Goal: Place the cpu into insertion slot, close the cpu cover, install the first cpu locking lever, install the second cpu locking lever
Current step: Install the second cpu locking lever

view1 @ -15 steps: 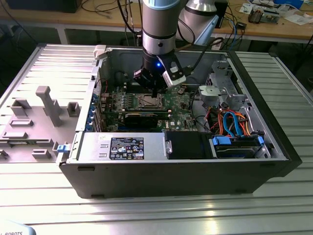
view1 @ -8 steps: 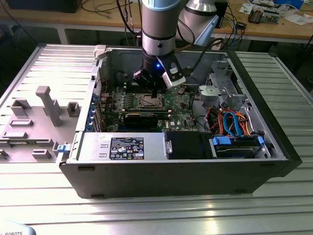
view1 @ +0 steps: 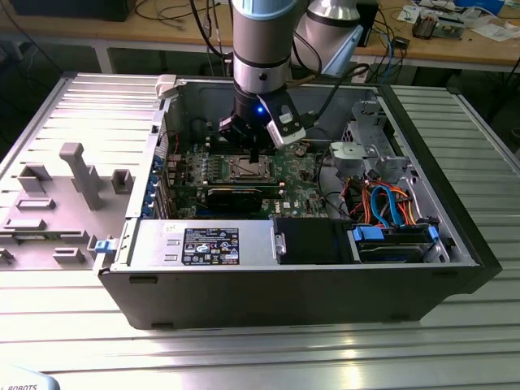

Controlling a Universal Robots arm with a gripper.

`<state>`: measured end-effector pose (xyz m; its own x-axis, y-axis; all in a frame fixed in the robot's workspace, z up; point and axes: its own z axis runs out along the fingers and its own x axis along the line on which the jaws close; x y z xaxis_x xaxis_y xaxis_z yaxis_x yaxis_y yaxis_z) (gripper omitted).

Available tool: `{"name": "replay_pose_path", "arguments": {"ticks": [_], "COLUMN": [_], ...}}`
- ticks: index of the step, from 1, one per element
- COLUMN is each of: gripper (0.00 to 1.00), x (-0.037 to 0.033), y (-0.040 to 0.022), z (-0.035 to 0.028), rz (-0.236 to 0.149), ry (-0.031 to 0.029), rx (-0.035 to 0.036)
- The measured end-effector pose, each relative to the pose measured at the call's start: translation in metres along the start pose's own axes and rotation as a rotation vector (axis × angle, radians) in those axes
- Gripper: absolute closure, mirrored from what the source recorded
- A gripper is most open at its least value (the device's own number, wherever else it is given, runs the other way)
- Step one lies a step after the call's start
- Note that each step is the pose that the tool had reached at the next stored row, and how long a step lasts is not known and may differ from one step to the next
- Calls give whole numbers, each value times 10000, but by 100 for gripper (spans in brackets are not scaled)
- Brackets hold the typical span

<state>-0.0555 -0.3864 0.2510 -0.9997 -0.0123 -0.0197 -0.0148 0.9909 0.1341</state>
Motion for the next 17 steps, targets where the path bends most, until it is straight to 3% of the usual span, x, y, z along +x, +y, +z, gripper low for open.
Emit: {"name": "replay_pose_path", "arguments": {"ticks": [15, 16, 17], "gripper": [89, 89, 89], "x": [-5, -5, -5], "y": [0, 0, 0], "z": [2, 2, 3], "rz": [1, 2, 9], "ry": [-1, 12, 68], "rx": [-6, -31, -73]}}
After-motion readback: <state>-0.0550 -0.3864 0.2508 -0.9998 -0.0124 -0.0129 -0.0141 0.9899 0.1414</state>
